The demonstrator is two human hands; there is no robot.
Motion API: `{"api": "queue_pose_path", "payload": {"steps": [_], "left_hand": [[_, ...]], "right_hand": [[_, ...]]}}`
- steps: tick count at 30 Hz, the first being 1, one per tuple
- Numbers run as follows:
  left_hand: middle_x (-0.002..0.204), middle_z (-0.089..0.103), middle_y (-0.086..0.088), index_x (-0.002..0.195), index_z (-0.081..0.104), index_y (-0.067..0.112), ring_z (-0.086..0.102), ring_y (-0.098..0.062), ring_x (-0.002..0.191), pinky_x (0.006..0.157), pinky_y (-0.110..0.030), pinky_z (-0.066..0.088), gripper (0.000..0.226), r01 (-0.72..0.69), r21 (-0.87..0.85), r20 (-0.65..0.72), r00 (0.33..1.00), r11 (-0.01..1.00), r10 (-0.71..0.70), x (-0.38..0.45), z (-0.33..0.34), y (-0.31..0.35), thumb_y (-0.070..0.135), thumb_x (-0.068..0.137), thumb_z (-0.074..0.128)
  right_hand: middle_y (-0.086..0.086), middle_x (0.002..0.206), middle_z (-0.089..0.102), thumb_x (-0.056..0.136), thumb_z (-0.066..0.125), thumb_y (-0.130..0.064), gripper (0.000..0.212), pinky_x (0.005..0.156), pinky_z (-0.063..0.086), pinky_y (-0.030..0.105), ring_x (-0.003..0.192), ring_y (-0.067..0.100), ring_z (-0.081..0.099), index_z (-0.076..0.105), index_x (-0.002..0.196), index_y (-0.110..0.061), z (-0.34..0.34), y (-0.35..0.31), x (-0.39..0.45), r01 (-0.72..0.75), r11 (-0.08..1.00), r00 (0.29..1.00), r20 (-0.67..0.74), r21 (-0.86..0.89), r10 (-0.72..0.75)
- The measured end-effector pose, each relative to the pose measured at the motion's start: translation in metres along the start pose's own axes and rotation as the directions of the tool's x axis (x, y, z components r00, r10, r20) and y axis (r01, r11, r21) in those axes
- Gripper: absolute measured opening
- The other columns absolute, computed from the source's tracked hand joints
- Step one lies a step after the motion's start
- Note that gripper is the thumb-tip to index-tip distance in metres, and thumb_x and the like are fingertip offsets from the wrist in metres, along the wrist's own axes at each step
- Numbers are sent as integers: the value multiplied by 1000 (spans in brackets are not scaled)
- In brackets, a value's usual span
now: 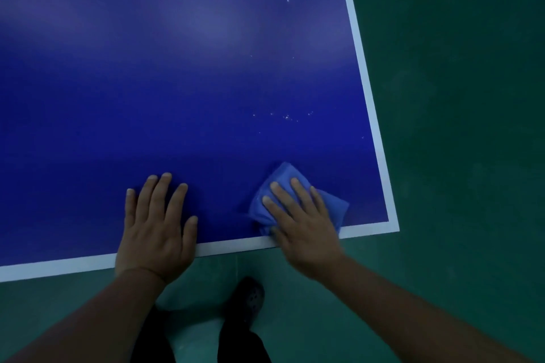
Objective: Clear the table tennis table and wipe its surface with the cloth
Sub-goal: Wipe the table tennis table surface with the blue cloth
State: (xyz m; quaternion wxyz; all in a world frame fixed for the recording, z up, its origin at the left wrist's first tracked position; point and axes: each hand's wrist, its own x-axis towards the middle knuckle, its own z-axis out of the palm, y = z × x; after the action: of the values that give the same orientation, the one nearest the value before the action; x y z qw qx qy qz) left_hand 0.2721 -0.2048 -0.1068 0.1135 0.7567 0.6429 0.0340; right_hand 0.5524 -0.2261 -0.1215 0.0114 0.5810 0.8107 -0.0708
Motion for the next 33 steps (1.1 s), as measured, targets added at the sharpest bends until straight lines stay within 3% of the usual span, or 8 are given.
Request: {"api": "queue_pose_path", "payload": {"steps": [3,7,9,14,21,27,30,33], "left_hand": [[154,33,-20,141,46,4,22,-37,147,121,-57,6,63,-9,3,3,1000,1000,9,0,1,0,43,95,30],[155,33,-19,142,46,5,21,-35,148,120,-59,3,63,-1,26,14,1000,1000,1,0,1,0,44,94,30],[155,32,-17,142,46,6,21,-34,148,120,-59,1,63,8,30,22,1000,1000,-8,0,1,0,44,94,30],[155,32,-18,142,46,6,20,-34,148,120,-59,0,64,13,40,24,1000,999,-14,1,2,1,44,94,30],[154,33,-19,142,46,5,21,-36,147,119,-61,2,64,3,50,22,1000,999,-4,0,3,0,45,95,29],[154,33,-19,142,46,4,21,-35,148,119,-60,1,64,0,44,20,1000,999,-1,0,3,-1,45,94,30],[155,33,-19,142,46,5,21,-35,148,120,-59,1,64,-7,38,20,1000,999,6,0,3,-1,45,94,29],[155,32,-19,142,46,5,21,-35,148,120,-59,0,65,-9,47,29,1000,999,7,1,3,-1,45,95,29]], "right_hand": [[2,159,35,98,34,-43,54,115,24,57,149,32,22,36,150,-26,-4,69,-6,-132,991,990,-52,-25,131],[1,161,31,97,25,-49,61,119,18,57,150,32,19,40,151,-24,-16,94,16,-646,753,749,-88,126,657],[1,161,32,98,28,-47,58,118,18,58,150,33,21,41,150,-25,-8,48,17,-601,794,783,-128,95,608],[-3,161,30,99,35,-45,53,120,15,55,151,30,19,35,150,-31,-2,45,-4,-24,1000,1000,-14,-8,24],[-3,164,23,106,32,-39,50,114,32,51,144,30,28,36,153,-23,-29,141,39,-600,771,777,-76,214,625],[7,149,48,104,39,-29,43,100,40,45,120,34,46,47,145,-19,-30,149,33,-701,634,637,-113,326,763],[20,137,54,104,36,-28,39,94,41,47,113,45,49,51,134,-8,-50,193,31,-851,459,464,-42,255,885],[20,139,55,101,35,-34,49,102,39,46,119,43,49,53,136,-4,-73,203,35,-761,570,536,-196,308,821]]}}
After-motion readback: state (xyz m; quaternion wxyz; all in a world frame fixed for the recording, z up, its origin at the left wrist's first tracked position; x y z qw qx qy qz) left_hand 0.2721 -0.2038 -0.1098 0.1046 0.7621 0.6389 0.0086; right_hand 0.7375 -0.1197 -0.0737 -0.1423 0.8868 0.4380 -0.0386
